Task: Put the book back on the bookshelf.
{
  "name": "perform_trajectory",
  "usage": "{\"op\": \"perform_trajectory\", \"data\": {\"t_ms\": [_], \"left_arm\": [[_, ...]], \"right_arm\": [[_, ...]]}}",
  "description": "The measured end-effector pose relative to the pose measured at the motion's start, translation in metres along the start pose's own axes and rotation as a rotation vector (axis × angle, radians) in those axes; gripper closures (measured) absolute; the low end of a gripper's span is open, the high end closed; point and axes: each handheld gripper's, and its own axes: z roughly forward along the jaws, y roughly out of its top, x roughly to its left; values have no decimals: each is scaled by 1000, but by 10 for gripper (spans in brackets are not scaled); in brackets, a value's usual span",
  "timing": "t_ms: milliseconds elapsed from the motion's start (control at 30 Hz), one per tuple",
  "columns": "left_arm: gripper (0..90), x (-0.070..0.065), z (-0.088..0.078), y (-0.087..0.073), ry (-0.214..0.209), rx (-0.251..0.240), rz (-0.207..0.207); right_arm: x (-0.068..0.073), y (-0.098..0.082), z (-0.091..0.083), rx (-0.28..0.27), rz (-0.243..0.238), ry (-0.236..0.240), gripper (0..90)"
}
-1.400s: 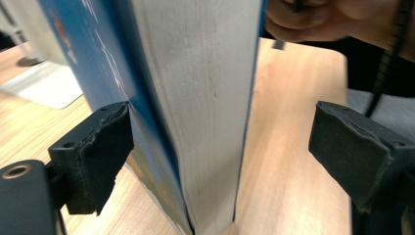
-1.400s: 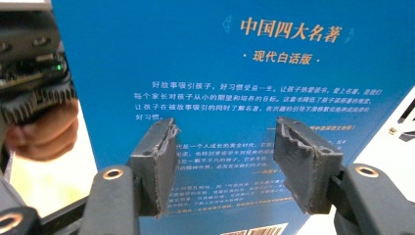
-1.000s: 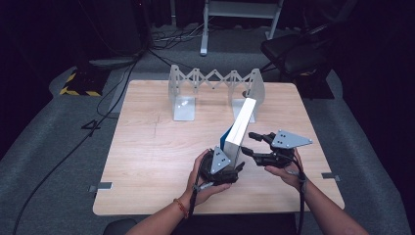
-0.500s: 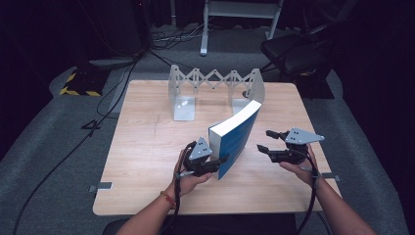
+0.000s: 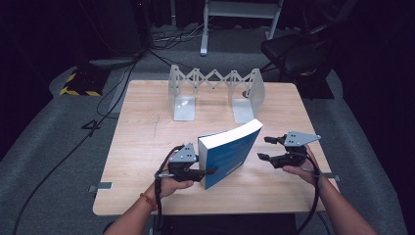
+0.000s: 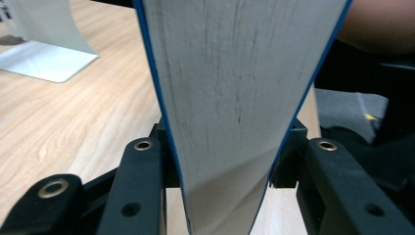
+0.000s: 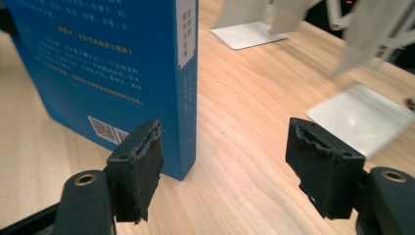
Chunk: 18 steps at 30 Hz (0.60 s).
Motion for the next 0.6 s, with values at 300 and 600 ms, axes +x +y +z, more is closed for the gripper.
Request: {"op": "perform_trajectory", "data": {"t_ms": [300, 600], "left_arm": [[596, 13, -6, 1, -73, 27, 14], [584, 8, -7, -3, -36, 18, 43]], "right_arm": [[13, 6, 29, -15, -45, 118, 305], [19, 10, 49, -10, -58, 209, 347]]}}
